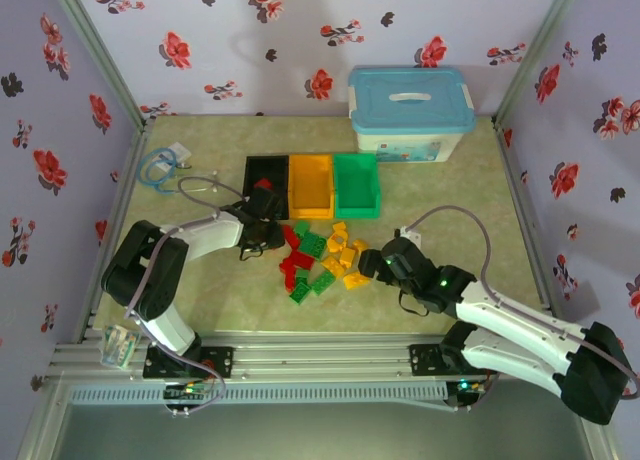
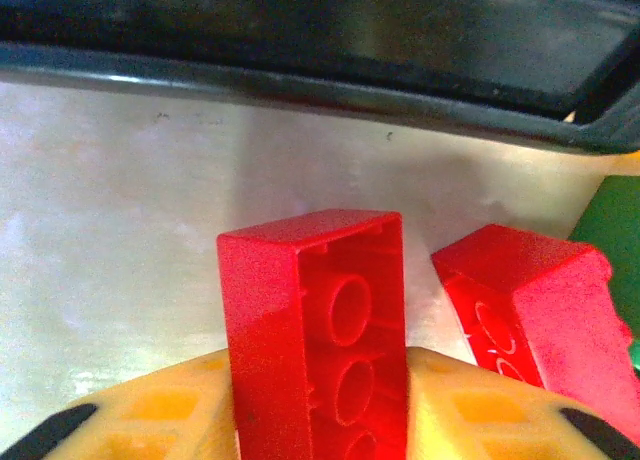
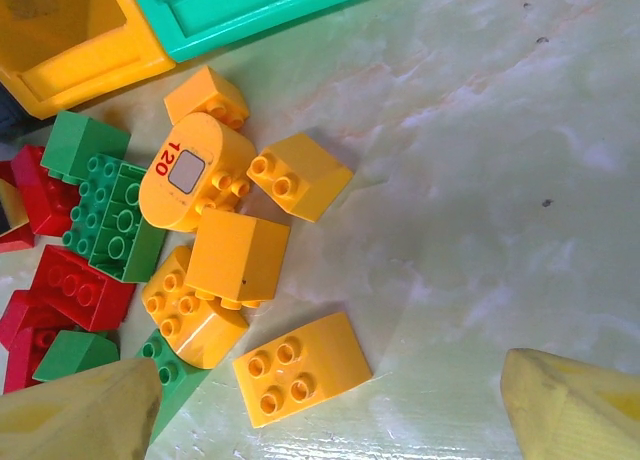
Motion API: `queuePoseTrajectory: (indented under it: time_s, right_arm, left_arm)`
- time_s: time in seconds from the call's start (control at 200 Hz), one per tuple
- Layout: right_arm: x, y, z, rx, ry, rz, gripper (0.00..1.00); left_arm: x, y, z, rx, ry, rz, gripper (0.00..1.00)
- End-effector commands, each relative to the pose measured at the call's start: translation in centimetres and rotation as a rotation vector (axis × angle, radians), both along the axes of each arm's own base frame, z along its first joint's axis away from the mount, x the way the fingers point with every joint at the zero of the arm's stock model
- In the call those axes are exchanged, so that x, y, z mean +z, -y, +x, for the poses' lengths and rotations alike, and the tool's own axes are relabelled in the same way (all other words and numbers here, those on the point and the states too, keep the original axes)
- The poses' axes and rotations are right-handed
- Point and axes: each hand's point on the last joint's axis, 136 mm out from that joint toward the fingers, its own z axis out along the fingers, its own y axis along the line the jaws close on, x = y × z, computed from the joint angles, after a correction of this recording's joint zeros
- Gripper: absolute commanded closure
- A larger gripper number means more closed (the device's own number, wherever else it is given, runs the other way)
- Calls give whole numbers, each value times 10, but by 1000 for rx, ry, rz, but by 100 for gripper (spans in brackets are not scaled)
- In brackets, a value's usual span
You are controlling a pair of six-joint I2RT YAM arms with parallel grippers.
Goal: Sort the legos into containers by color
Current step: Pick up the lego from the center of the table, then place the lego in the container.
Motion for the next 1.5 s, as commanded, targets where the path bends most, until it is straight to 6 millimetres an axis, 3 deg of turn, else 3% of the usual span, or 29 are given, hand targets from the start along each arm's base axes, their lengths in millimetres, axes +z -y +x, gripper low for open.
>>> queuePoseTrajectory:
  time_s: [0.0, 0.15, 0.29, 0.43, 0.57, 0.795, 1.0, 1.2, 1.29, 1.31, 1.34, 1.365, 1.495]
  right_arm:
    - [-2, 5, 0, -28, 15, -2, 12]
    - [-3, 4, 1, -30, 15, 3, 12]
    - [-4, 4, 0, -30, 13, 2, 12]
    - [-5, 4, 0, -28, 11, -1, 12]
    - [-6, 1, 1, -22, 6, 0, 12]
    - [-6, -13, 3, 10, -18, 14, 13]
    - [-11, -13, -4, 29, -42, -10, 12]
    - [-10, -4, -10, 26, -40, -23, 11]
    - [-8, -3, -10, 31, -30, -16, 11]
    - [-7, -3, -10, 30, -28, -14, 11]
    - [-6, -4, -10, 33, -26, -12, 11]
    - [-6, -5, -10, 35, -25, -8, 11]
    - [-7, -10, -9, 50, -29, 0, 11]
  left_arm:
    - [-2, -4, -2, 4, -1, 30, 68]
    - [2, -8, -5, 7, 5, 43, 79]
    - [16, -11, -11, 10, 35, 47, 80]
    - [46, -14, -16, 7, 93, 24, 80]
    - [86, -19, -9, -3, 178, 19, 80]
    - [113, -28, 35, 0, 215, 56, 80]
    - [109, -29, 77, 14, 192, 51, 80]
    - [102, -28, 104, 12, 170, 66, 78]
    - [103, -26, 111, 3, 162, 74, 69]
    - [104, -26, 113, 0, 162, 77, 59]
    - [105, -25, 113, -4, 157, 80, 33]
    - [108, -26, 114, -1, 156, 83, 22]
    - [124, -26, 108, 2, 191, 76, 15]
